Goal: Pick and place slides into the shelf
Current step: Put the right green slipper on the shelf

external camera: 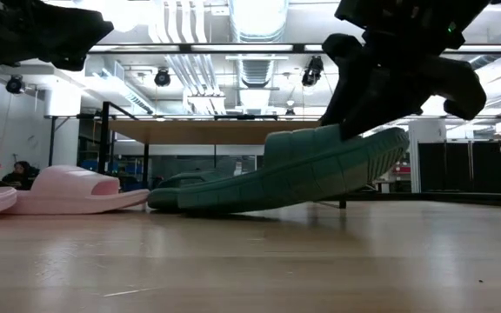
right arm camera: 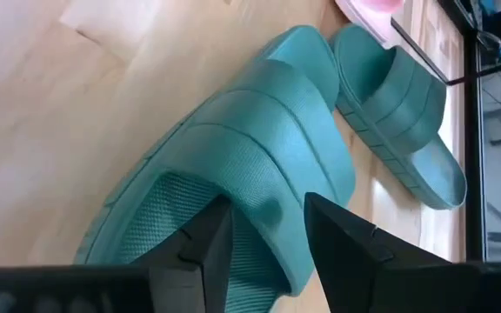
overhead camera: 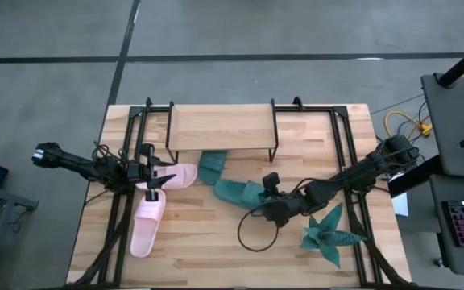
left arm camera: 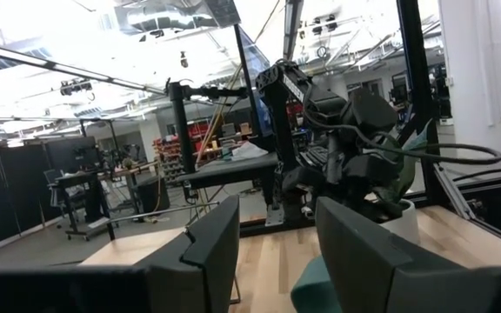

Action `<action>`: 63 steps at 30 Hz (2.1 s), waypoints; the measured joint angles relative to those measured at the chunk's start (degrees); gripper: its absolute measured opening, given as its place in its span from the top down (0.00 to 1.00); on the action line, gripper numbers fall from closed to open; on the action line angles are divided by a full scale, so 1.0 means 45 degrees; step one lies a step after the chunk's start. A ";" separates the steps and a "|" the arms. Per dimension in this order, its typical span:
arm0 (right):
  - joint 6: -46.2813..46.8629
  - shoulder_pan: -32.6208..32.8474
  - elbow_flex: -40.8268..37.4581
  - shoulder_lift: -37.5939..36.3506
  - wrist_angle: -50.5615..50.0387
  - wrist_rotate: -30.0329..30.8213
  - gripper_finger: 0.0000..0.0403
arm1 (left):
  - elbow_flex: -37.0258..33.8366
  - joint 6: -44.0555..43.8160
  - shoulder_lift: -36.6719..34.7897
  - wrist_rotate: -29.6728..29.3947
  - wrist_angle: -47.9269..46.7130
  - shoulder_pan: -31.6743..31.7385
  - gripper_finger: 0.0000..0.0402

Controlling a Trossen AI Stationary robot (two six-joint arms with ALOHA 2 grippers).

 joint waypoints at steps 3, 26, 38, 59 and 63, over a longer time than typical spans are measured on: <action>-0.0251 0.0000 0.0000 0.0015 0.0015 0.0010 0.70 | 0.0000 0.0000 0.0006 0.0004 0.0000 -0.0001 0.65; -0.1113 0.0170 0.1576 0.0165 -0.1118 0.0185 0.97 | 0.0000 0.0000 0.0004 0.0000 0.0000 0.0000 0.65; 0.0037 0.0199 0.4764 0.0163 -0.3784 0.1205 0.97 | 0.0000 0.0001 0.0007 0.0000 0.0000 0.0000 0.65; -0.0696 -0.0675 0.8118 0.0151 -0.3803 0.8432 0.97 | 0.0000 0.0002 0.0007 0.0003 0.0000 -0.0001 0.65; -0.0590 -0.1436 0.8338 0.0151 -0.3800 0.8512 0.98 | 0.0000 0.0000 0.0002 0.0005 0.0003 0.0000 0.65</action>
